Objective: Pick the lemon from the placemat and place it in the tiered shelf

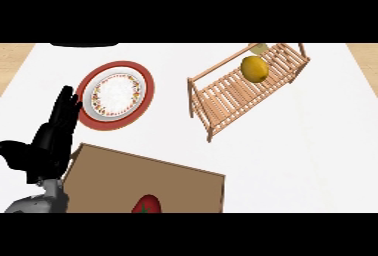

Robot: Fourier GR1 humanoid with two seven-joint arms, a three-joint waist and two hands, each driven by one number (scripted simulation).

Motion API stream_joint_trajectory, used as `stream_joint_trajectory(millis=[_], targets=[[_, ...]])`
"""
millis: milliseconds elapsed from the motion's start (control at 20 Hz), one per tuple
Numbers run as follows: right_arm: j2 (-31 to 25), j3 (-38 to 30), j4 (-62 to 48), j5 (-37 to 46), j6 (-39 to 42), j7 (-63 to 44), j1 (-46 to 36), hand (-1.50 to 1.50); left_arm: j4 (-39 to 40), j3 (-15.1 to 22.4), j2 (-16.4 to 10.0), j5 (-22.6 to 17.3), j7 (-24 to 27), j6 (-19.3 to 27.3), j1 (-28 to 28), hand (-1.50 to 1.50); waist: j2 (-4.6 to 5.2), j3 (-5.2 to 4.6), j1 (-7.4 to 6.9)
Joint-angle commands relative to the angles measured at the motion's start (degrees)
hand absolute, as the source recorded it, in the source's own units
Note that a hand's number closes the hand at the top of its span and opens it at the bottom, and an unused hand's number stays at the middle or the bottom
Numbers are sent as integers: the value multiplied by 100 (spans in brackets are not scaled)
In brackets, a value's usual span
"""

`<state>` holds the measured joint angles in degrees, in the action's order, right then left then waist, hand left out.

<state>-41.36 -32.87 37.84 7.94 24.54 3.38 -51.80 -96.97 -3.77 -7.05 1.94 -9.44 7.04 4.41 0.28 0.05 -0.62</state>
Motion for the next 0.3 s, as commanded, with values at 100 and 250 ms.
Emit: stream_joint_trajectory(millis=[100,250], targets=[[-565,3,-948,-3,482,874,83,-150,-396,-35,-75,-70,-166,-91,-75,0,9,2,-70],[-956,-44,-1240,-72,877,968,-37,-150,103,24,50,131,-232,131,444,0,20,2,-38]])
